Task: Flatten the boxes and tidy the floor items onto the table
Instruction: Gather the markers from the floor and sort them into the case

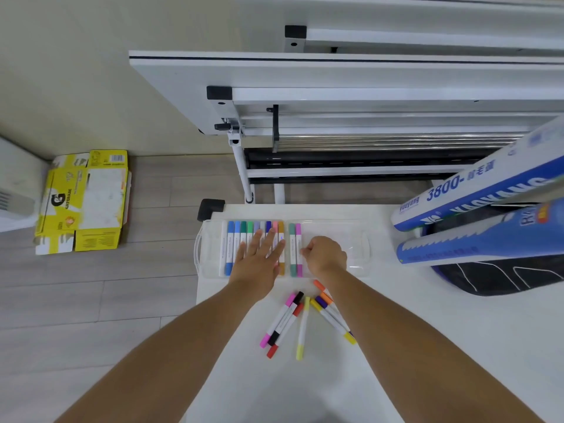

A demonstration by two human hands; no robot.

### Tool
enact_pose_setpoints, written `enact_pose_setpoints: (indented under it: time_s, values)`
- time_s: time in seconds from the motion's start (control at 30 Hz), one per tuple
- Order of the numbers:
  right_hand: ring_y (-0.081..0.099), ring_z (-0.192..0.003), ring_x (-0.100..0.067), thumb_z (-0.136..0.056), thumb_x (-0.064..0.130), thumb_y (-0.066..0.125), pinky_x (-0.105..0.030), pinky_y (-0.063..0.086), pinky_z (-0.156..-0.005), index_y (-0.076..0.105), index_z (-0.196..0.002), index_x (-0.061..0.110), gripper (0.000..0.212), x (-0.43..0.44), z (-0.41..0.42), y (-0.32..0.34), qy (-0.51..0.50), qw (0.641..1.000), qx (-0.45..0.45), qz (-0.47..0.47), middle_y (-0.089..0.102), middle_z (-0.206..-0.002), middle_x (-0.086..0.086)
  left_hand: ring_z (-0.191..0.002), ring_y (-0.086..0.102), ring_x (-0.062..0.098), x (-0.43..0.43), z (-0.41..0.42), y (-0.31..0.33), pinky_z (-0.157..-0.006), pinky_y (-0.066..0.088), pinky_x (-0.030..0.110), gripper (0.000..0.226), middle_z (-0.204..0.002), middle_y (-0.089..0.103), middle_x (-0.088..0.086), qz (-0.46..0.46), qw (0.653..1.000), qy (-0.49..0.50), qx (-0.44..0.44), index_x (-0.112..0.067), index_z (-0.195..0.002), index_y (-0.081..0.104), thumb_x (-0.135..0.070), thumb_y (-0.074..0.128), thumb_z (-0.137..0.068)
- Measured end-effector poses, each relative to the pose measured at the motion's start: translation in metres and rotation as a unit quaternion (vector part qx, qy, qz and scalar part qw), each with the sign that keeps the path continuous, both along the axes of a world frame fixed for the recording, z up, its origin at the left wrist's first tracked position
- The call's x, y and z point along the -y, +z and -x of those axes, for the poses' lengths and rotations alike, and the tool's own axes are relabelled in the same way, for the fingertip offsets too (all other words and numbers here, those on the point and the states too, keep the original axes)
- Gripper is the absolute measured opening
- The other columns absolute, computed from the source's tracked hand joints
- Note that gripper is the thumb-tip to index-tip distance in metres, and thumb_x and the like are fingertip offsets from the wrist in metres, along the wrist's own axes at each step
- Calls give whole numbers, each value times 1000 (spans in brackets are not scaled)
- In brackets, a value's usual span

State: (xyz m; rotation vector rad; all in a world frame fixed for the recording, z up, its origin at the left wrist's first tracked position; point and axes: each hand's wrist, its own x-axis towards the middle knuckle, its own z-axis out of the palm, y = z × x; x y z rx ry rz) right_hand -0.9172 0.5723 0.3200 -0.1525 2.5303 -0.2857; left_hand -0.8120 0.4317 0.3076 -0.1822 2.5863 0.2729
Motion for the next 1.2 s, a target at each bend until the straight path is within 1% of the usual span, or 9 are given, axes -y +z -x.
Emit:
enact_pose_setpoints:
  time_s: [0.13,0.23,0.33,0.47,0.7,0.77,0.93,1.03,1.2]
  values:
    - [60,-78,-16,-94,30,58,-35,55,-78,61,-80,19,18,-48,-6,20,43,995,44,78,62,-82,2,-150,-23,29,-7,2,13,-124,5,52,62,-164,-24,2,-7,1000,16,-4,-28,-159,-7,-38,27,-108]
    - [60,-85,-16,-93,35,57,-32,52,-80,64,-88,21,16,-88,-17,26,96,993,59,46,62,-93,4,-149,-26,27,-19,4,19,-124,5,53,62,-162,-30,0,-17,1000,4,-18,-32,-158,-12,-35,26,-108]
    - [62,-94,-21,-91,34,53,-31,50,-80,65,-94,23,16,-112,-30,24,100,992,79,7,63,-100,3,-149,-26,28,-30,7,17,-123,3,56,59,-162,-29,-4,-20,999,-46,0,-36,-157,-11,-34,23,-108]
    - [61,-89,-22,-92,36,51,-28,44,-72,57,-83,25,15,-126,-43,13,100,991,87,-4,59,-92,3,-148,-28,30,-33,6,10,-121,3,61,60,-161,-31,-8,3,997,-75,11,-33,-157,-12,-32,23,-108]
    - [60,-102,-30,-99,35,47,-37,47,-83,60,-108,15,26,-122,-50,6,182,983,30,-24,60,-111,-7,-145,-32,32,-36,6,6,-121,0,61,64,-159,-35,-7,19,996,-85,31,-29,-155,-19,-31,24,-108]
    - [60,-102,-29,-98,36,49,-35,46,-81,59,-109,14,26,-121,-50,6,171,984,45,-18,60,-110,-7,-145,-32,32,-34,8,7,-121,1,61,67,-159,-34,-8,15,995,-90,31,-29,-155,-19,-29,28,-107]
    - [61,-76,-21,-90,38,57,-33,49,-67,58,-77,18,23,-121,-40,22,123,986,104,38,61,-79,1,-149,-26,27,-17,3,10,-125,6,50,72,-160,-32,-2,1,997,-73,-2,-20,-154,-20,-20,34,-106]
    - [61,-67,-13,-87,34,61,-24,49,-64,66,-80,14,22,-113,-26,31,27,986,114,117,67,-78,0,-149,-25,30,-4,-4,7,-124,6,50,75,-160,-33,1,28,999,-33,-8,-20,-153,-22,-26,37,-106]
    - [61,-69,-9,-91,21,59,-15,45,-63,70,-86,9,17,-84,-9,39,-27,974,124,186,68,-77,2,-145,-33,30,-1,-6,3,-124,3,53,71,-159,-37,1,13,1000,-17,11,-24,-155,-21,-33,31,-108]
